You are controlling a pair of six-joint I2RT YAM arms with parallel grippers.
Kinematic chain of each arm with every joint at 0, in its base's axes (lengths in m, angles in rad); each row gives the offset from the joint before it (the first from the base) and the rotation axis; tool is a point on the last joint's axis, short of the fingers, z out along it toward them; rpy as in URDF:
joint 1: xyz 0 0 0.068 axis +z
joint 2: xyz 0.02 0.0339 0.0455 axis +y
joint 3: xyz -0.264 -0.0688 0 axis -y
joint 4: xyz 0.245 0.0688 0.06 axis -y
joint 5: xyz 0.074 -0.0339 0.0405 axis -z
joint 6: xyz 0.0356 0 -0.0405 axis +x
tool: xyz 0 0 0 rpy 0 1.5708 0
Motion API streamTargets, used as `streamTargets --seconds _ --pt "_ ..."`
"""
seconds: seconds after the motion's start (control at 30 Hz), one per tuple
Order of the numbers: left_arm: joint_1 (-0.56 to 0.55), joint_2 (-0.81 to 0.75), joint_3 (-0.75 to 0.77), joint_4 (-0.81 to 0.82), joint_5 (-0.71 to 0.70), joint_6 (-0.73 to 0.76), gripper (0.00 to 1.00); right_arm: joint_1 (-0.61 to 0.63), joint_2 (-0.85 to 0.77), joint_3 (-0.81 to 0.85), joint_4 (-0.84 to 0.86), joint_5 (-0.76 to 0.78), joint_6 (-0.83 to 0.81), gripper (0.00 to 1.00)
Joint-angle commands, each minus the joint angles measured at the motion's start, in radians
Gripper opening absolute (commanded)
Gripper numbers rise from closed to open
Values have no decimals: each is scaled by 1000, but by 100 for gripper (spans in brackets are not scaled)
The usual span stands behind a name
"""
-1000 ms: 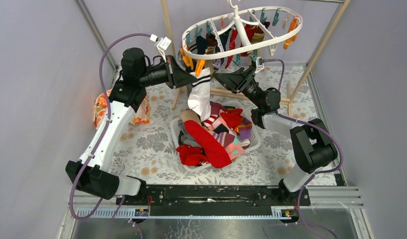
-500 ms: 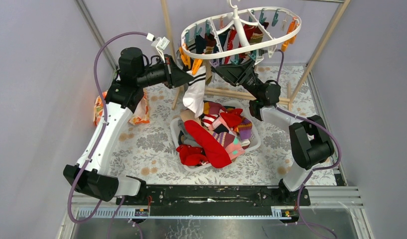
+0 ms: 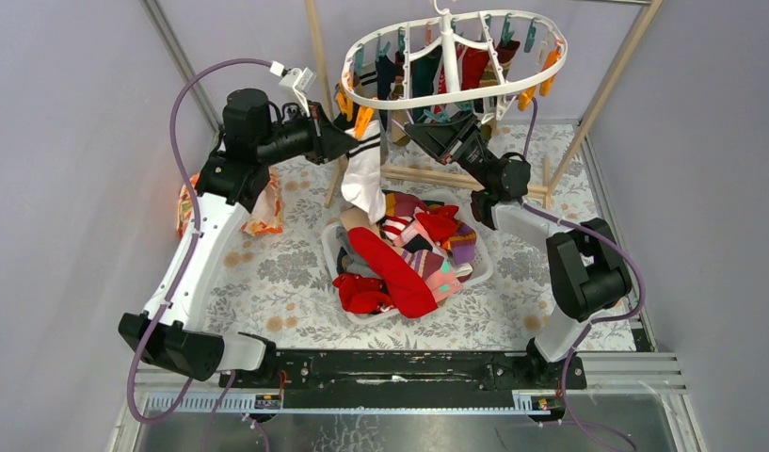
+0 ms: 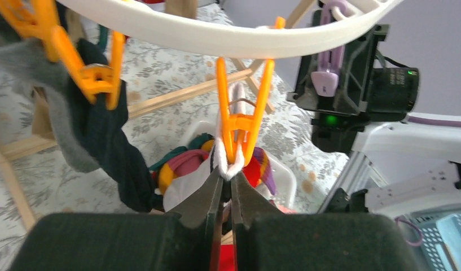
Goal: Clip the socks to the hanger
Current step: Open the clamp at the hanger.
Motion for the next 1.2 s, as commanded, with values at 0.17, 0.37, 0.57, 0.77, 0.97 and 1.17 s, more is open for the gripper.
streamTargets --seconds 0.17,0.37,0.57,0.77,0.97,1.17 --pt "5 -8 72 0 -187 39 54 71 -139 -39 -172 126 -325 0" --pt "5 -21 118 -36 -212 33 71 197 -248 -65 -450 430 -736 0" --pt "5 -39 151 -60 -190 -47 76 246 -205 -53 -401 556 -833 0" --pt "2 27 208 -57 -131 -180 78 294 -149 2 -411 586 -905 0" --pt "1 94 238 -24 -135 -227 77 331 -131 37 -434 650 -973 0" --pt "-5 107 212 7 -123 -270 75 357 -127 54 -449 690 -1026 0"
